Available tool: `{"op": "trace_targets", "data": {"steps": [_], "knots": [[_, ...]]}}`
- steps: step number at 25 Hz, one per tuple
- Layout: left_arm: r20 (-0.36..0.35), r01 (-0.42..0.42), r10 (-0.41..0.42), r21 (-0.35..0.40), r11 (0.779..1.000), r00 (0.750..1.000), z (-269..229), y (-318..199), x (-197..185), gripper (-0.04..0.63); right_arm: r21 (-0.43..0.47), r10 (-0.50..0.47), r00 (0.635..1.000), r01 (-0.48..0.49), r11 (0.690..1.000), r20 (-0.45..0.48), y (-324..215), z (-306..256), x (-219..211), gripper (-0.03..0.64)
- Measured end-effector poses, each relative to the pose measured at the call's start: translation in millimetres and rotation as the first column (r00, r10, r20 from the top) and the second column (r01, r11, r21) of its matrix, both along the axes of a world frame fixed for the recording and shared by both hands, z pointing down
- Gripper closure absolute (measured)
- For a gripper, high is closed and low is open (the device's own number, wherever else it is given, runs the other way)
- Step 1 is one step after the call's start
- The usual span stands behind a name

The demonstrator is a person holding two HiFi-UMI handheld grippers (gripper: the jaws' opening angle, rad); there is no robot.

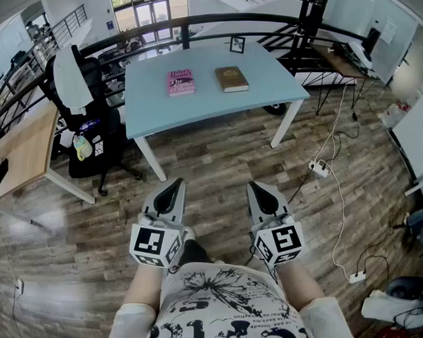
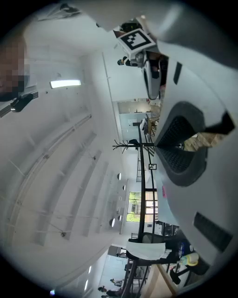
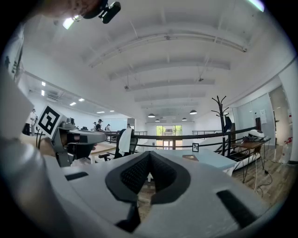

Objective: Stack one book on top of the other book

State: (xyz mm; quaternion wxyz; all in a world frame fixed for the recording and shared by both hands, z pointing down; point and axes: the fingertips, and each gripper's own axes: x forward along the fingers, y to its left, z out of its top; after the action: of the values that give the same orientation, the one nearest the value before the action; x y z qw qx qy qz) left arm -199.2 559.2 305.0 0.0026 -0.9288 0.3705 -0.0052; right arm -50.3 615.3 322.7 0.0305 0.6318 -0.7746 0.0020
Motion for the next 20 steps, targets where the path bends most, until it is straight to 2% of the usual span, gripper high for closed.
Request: {"op": "trace_targets", "data": {"steps": [9, 13, 20], "knots": [[0.011, 0.014, -0.014, 0.01, 1.0, 1.0, -2, -9, 8, 0.588, -0.014, -0.003, 1.0, 0.003, 1.0, -0.002, -12, 11, 6, 0.626], [0.022, 0.024, -0.024, 0.018, 1.0, 0.999, 4, -15, 9, 0.588, -0.016, 0.001, 0.999, 0.0, 1.0, 0.047, -20, 16, 12, 0.624], [0.051, 0.039, -0.04, 0.019, 0.999, 0.998, 9, -48, 6, 0.588, -0.035, -0.008, 0.998, 0.011, 0.999, 0.06, -59, 27, 15, 0.624]]}}
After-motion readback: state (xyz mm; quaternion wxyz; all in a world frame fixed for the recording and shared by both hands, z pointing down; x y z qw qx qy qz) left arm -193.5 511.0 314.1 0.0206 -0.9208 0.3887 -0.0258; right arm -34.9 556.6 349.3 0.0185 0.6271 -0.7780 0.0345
